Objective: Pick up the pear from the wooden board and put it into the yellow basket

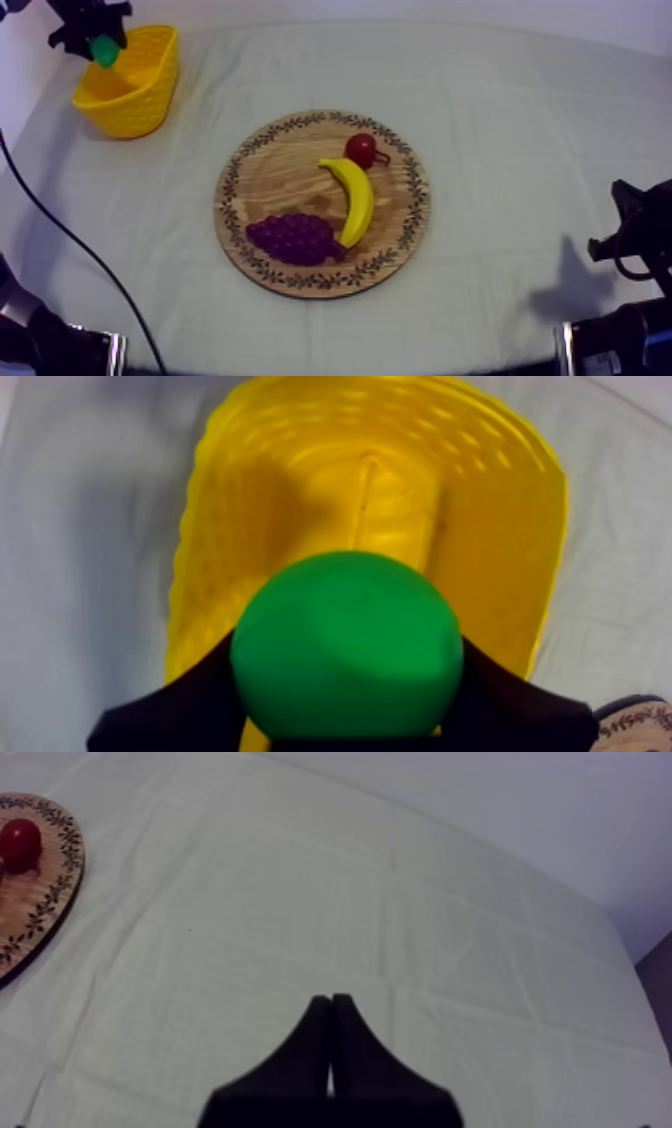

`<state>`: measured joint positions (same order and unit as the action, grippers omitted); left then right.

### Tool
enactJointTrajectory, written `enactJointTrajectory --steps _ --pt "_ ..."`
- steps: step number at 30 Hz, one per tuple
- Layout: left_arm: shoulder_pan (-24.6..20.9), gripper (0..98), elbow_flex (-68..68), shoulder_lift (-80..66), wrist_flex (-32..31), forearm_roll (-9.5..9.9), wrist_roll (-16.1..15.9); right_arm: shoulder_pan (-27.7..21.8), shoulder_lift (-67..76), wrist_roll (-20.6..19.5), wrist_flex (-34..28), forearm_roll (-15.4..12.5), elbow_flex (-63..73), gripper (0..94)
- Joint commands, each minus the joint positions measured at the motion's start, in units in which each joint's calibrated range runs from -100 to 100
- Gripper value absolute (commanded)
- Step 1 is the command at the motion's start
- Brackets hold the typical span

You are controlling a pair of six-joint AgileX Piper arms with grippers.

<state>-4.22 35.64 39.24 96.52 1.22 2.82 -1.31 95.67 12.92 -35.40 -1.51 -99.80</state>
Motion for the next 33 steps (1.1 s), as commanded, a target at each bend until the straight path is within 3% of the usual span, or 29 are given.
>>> enactJointTrajectory --steps 1,11,14,22,33 --pt "0.1 47.8 0.9 1.58 0.01 -0.06 0.0 0.0 0.0 0.0 -0.01 -0.03 0.02 0.4" --pt "0.68 51.0 2.98 5.05 0.0 -0.38 0.22 0.0 0.0 0.02 -0.01 -0.03 0.02 0.4" --pt "0.68 57.7 2.76 5.89 -0.3 -0.54 0.35 0.0 0.0 0.01 -0.01 -0.03 0.02 0.4" --pt "0.37 89.9 0.92 6.9 -1.31 -1.61 0.88 0.0 0.0 0.0 -0.01 -0.03 0.02 0.4" --pt "0.09 95.7 -2.5 4.71 -2.32 -2.1 0.67 0.0 0.0 0.0 -0.01 -0.03 0.02 0.4"
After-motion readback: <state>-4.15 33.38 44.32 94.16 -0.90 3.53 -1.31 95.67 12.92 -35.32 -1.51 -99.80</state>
